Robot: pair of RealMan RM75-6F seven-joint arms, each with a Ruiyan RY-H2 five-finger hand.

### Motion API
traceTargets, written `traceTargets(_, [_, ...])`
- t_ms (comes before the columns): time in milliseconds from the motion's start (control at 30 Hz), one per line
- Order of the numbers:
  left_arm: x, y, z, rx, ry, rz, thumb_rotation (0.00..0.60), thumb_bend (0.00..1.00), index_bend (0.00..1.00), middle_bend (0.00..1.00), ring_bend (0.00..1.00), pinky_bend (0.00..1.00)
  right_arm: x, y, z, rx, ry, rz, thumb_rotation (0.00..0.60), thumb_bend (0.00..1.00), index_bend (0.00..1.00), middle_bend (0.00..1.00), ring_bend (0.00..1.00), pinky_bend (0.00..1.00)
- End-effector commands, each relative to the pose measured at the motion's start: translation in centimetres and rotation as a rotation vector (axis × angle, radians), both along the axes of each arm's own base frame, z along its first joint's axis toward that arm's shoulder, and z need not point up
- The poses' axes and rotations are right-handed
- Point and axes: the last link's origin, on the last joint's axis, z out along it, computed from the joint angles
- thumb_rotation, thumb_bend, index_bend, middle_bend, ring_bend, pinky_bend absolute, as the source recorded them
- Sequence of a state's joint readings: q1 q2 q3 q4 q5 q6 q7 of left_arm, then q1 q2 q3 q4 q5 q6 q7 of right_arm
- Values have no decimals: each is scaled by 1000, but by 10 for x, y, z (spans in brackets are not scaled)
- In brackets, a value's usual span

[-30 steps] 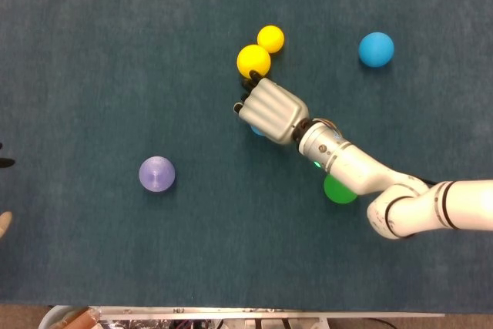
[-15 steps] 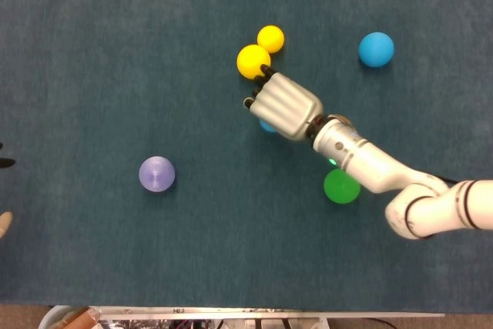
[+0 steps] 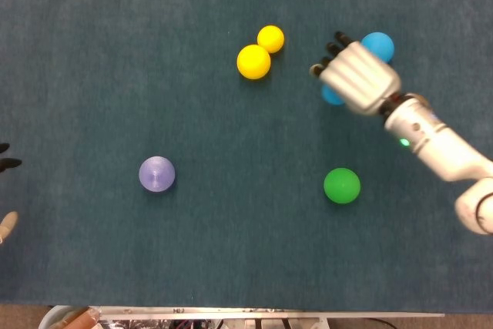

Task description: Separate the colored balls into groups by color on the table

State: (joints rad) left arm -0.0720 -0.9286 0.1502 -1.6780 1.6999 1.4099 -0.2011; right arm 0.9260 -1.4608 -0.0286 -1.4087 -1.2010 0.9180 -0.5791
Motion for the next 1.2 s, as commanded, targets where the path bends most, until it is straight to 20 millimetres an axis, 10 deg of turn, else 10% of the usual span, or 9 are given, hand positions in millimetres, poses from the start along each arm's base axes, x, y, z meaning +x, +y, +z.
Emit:
traceTargets(33, [1, 2, -2, -6, -2, -3, 600, 325, 190, 107, 134, 179, -19, -1, 8, -16, 9, -37, 600, 145, 491, 537, 289, 212])
traceTargets(433, [6, 8, -10, -31, -8, -26, 600, 324, 190, 107, 134, 179, -71, -1, 23, -58, 52, -123, 600, 145, 491, 510, 289, 212])
traceTargets(1200, [9, 10, -17, -61, -12, -36, 600, 325, 190, 107, 134, 163, -95, 6, 25, -50, 92, -147, 600, 146, 439, 438, 239, 212])
